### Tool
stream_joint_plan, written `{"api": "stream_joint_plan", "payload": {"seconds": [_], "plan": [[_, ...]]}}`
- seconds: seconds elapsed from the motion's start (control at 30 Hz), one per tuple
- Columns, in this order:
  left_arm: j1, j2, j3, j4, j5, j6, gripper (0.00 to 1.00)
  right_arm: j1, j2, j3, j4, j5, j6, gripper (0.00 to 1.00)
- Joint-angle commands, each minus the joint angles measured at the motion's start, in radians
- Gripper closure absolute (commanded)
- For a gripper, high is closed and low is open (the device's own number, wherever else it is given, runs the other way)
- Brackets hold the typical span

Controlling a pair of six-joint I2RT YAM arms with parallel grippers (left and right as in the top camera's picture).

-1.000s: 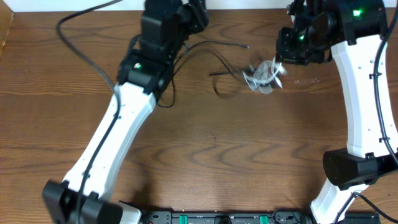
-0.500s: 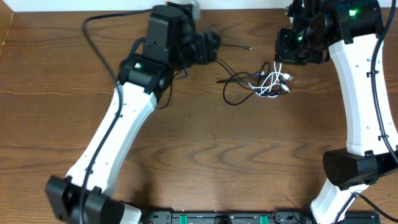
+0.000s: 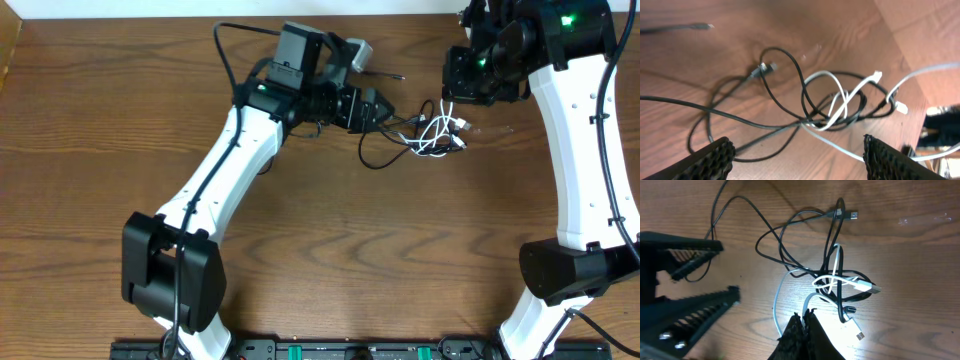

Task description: Untangle cables

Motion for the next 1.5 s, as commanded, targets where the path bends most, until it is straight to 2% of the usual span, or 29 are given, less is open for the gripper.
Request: {"api": "stream_joint_plan", "payload": {"seconds": [0.0,0.2,0.4,0.5,0.7,0.77,0.93,1.2,1.47], "plan": [[-0.031,0.001,0.000,-0.035,0.041,0.115,0.15,-0.005,-0.013,-0.002,0.000,0.007,-0.016,0.99],[-0.069,0.001,0.000,-0.187,-0.021,0.262,0.16,-0.005,-0.013,-0.002,-0.003,0.008,-0.025,0.99],[-0.117,-0.001,0.000,-0.225,-0.131,0.253,0.15,-0.005,-0.013,-0.002,0.001,0.008,-0.025,0.99],[-0.157,-0.001,0.000,-0.193,-0.237,0.185,0.15,-0.005,-0.013,-0.002,0.000,0.008,-0.026,0.99],[-0.220,-0.001,-0.001,-0.054,-0.500,-0.059,0.15,-0.005,-0.013,-0.002,-0.001,0.008,-0.032,0.99],[-0.218,-0.001,-0.008,0.012,-0.546,-0.175,0.15,-0.005,-0.013,-0.002,-0.003,0.008,-0.032,0.99],[-0.208,-0.001,-0.014,0.125,-0.645,-0.369,0.15,-0.005,-0.013,-0.002,-0.013,0.003,-0.046,0.99],[-0.209,-0.001,-0.014,0.348,-0.630,-0.573,0.12,-0.006,-0.013,-0.002,-0.014,-0.137,-0.058,0.99],[-0.187,-0.001,-0.014,0.339,-0.557,-0.570,0.12,-0.008,-0.013,-0.002,0.071,-0.153,0.000,0.99]]}}
